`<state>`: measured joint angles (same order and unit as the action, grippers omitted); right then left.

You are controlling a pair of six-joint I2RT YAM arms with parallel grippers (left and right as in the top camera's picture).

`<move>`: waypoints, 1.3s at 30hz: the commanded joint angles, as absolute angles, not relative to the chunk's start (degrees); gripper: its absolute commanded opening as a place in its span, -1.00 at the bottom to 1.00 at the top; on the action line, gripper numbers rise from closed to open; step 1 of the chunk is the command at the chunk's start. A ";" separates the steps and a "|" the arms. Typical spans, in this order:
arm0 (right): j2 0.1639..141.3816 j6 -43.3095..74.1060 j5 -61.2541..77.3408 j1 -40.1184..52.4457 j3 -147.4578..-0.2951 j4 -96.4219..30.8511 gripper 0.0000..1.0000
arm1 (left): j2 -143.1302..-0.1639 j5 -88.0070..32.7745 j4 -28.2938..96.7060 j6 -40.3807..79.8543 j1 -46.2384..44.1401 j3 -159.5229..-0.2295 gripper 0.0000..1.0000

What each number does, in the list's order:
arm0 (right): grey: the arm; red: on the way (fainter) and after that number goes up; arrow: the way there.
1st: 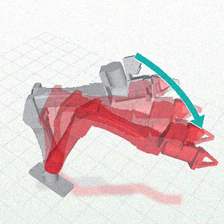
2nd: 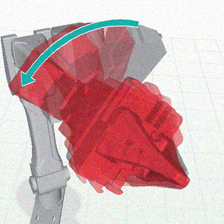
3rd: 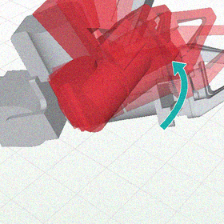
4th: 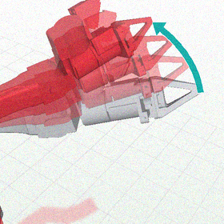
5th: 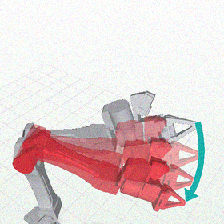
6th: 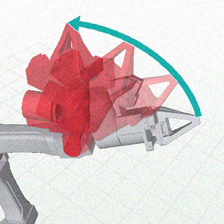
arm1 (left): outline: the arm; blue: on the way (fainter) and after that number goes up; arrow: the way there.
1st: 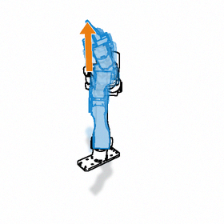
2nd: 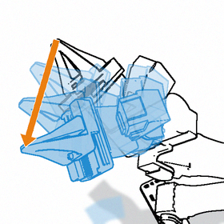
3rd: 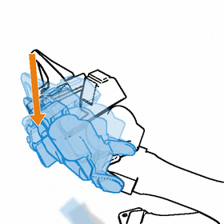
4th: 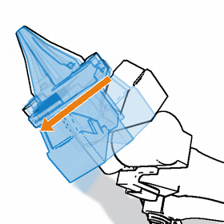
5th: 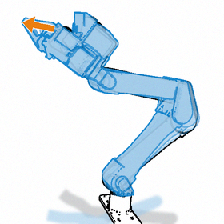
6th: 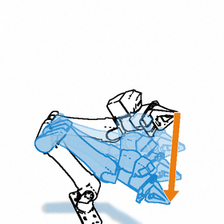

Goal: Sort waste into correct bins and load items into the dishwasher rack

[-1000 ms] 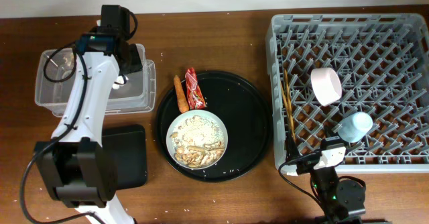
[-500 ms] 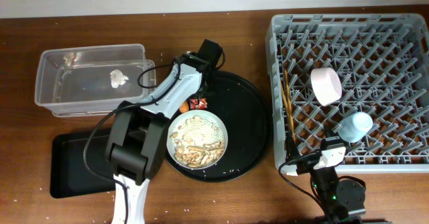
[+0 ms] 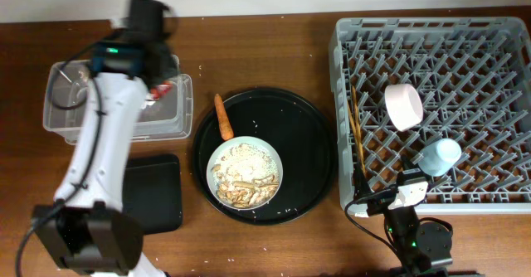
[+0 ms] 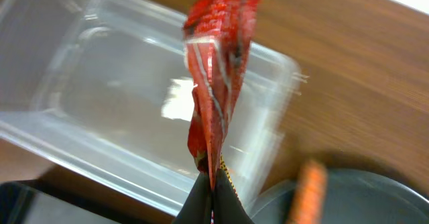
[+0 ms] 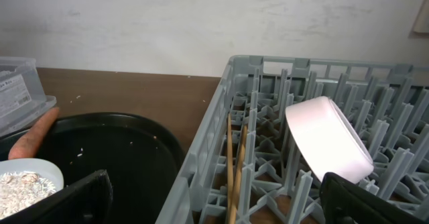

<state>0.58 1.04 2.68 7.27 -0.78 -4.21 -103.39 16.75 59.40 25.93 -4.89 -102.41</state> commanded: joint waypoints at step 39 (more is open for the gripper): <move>0.21 0.86 3.20 7.49 -0.34 -4.21 0.96 | -93.45 11.75 82.41 38.17 -6.92 -76.16 -0.78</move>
